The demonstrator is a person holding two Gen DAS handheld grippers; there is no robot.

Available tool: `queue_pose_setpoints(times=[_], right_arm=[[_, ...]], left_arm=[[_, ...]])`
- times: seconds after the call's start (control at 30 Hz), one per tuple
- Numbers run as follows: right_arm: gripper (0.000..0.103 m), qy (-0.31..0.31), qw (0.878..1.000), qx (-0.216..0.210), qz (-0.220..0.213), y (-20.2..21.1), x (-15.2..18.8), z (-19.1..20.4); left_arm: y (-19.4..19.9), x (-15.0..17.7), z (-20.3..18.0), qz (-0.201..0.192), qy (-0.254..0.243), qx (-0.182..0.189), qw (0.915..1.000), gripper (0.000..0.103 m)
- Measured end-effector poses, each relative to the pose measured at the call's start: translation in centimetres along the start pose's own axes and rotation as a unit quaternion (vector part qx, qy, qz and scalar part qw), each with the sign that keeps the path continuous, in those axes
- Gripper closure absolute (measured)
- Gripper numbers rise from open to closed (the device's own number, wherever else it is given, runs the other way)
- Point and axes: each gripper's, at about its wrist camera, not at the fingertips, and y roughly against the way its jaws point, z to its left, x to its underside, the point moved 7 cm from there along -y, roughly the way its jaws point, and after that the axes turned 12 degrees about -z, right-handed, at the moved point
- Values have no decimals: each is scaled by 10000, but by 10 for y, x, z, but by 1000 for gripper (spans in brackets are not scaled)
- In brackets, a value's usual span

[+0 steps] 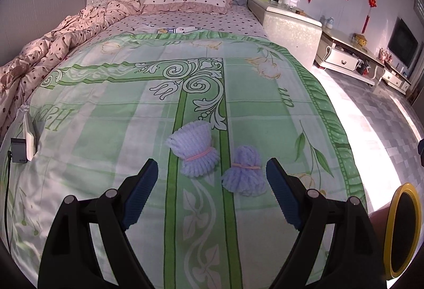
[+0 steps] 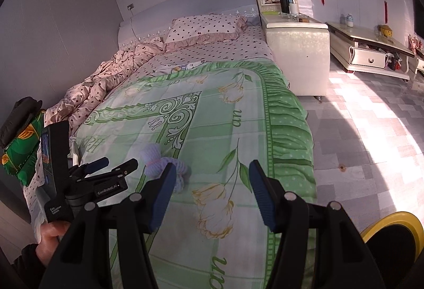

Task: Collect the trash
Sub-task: 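Move both tools back over the bed toward the purple yarn bundles, then grasp one purple yarn bundle with the left tool while the right tool grasps the other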

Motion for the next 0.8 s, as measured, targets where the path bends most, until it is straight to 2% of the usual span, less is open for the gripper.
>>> queue_pose_setpoints(times=[0.23, 0.53, 0.7, 0.8], right_arm=[[49, -42, 9985, -210, 496, -68, 33, 24], [49, -144, 9943, -305, 1016, -143, 79, 40], [49, -10, 9929, -365, 1128, -173, 93, 50], [49, 98, 9935, -425, 1050, -183, 93, 57]], left_arm=[[-47, 11, 34, 209, 259, -224, 9992, 23], [-103, 27, 58, 435, 751, -274, 9958, 24], [-127, 32, 62, 467, 1060, -68, 9932, 24], [-134, 30, 60, 392, 1139, 99, 9927, 28]])
